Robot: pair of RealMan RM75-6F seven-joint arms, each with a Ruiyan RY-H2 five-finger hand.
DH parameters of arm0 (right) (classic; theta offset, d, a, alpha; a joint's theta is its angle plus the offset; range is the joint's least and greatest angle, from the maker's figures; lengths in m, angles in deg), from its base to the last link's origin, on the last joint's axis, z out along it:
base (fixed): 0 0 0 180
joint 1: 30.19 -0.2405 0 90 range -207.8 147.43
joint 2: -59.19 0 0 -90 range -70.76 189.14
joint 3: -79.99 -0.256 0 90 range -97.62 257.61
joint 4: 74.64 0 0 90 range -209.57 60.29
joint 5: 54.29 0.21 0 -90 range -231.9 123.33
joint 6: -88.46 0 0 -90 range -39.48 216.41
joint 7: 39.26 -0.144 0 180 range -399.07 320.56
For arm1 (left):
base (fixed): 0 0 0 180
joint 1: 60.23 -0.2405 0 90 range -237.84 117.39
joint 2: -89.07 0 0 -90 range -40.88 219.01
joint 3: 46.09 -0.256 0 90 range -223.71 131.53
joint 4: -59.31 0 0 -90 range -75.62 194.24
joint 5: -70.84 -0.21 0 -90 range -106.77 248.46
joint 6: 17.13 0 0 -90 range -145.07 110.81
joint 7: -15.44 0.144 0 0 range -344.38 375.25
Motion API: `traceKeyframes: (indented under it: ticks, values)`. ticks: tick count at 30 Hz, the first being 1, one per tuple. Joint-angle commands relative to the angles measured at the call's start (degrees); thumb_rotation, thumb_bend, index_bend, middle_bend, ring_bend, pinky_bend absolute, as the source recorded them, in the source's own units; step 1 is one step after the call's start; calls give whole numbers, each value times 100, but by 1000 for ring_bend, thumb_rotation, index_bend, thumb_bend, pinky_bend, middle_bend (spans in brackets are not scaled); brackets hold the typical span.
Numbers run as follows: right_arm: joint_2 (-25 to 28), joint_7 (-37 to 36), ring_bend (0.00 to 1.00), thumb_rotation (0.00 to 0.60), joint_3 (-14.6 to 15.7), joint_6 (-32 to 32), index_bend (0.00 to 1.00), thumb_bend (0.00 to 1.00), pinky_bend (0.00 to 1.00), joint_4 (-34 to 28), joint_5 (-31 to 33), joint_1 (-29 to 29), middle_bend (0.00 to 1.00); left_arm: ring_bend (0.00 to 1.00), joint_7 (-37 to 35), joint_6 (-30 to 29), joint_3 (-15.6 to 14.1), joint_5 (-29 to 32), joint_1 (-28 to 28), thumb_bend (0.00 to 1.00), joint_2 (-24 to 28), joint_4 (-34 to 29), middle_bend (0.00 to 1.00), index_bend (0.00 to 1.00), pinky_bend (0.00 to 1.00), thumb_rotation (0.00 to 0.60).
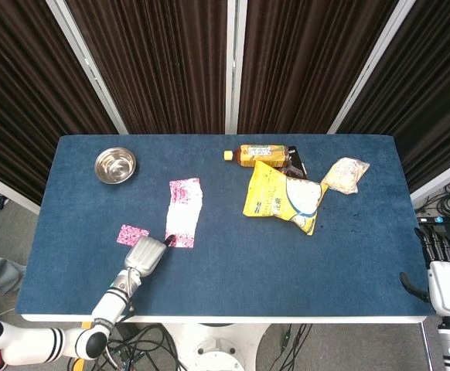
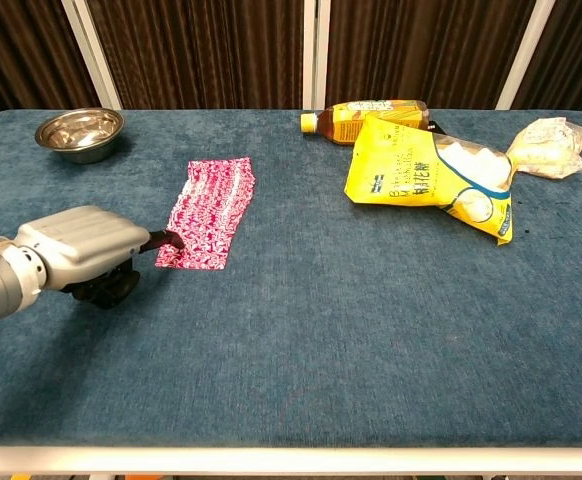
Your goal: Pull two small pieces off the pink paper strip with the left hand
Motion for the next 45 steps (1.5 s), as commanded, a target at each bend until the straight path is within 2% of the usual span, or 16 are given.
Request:
traceKeyframes:
  ticks: [1, 6, 16, 20, 26, 33, 42, 45]
  values:
    - [-3, 18, 0, 600, 10, 22, 0, 210, 0, -10, -19, 10, 0, 857, 62, 31, -62, 45, 5, 667, 44, -120, 851, 137, 798, 600]
    - [-2, 34, 0, 600, 11, 25, 0, 209, 0, -20, -12, 14, 0, 857, 77, -31, -162, -50, -24, 666, 135, -399, 851, 137, 798, 600]
    - [-17, 72, 0, 600, 26, -3, 0, 210, 0, -28, -11, 7, 0, 857, 216, -85, -644, -256, -170, 667, 362, -1040, 851, 137, 798, 600]
    - [-13, 92, 0, 600, 24, 15, 0, 209, 0, -43, -12, 13, 0, 857, 242, -164, -713, -362, -194, 667, 489, -1310, 851, 137, 798, 600]
    - [-27, 97, 0, 600, 25, -7, 0, 210, 0, -36, 2, 7, 0, 857, 126, -383, -677, -646, -247, 667, 723, -1651, 851, 137, 798, 600]
    - [-39, 104, 0, 600, 16, -23, 0, 209, 0, -32, 13, -7, 0, 857, -147, -804, -504, -1089, -384, 665, 940, -1790, 849, 137, 798, 600]
    - [-44, 63, 0, 600, 16, 15, 0, 209, 0, -12, -46, -9, 0, 850, -931, -2129, -197, -1666, -1096, 662, 1114, -971, 847, 138, 781, 600]
    - [-50, 62, 0, 600, 32, 53, 0, 210, 0, -16, -117, -7, 0, 788, -1376, -2417, -160, -1754, -1367, 591, 1308, -716, 794, 138, 744, 600]
